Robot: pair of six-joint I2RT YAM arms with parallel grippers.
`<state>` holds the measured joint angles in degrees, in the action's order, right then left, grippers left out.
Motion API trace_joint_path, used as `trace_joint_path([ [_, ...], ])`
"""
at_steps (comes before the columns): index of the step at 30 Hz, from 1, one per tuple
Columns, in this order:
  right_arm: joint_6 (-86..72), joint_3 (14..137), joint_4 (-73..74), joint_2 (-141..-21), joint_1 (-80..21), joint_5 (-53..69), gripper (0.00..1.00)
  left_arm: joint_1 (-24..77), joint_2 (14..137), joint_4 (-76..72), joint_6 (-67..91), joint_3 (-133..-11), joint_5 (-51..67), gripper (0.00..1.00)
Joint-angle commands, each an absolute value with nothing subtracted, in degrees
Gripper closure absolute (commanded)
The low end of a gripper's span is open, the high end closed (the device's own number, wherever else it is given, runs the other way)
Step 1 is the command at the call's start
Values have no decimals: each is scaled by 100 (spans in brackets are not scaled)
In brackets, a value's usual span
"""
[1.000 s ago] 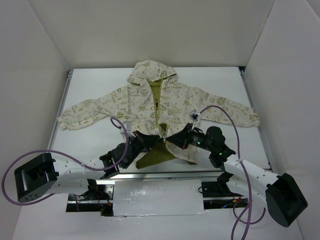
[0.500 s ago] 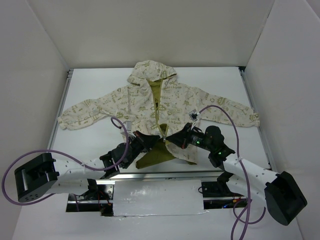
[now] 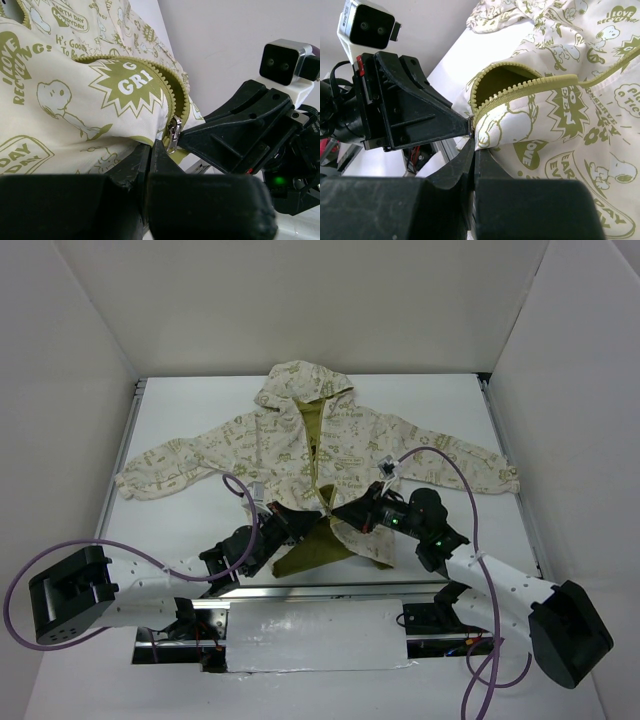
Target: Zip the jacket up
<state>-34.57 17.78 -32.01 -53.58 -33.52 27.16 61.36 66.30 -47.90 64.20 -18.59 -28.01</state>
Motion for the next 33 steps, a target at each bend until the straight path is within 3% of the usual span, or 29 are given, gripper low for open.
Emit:
trace_joint_path([
  [1,-3261,2135,-3296,-5449,-3384,2689,100,6126,6636,-5264,6284,-1916,-2672,100],
  [33,-3393,1731,-3375,-5115,-3393,3129,100,6126,6152,-4711,6073,-1960,-3120,100],
])
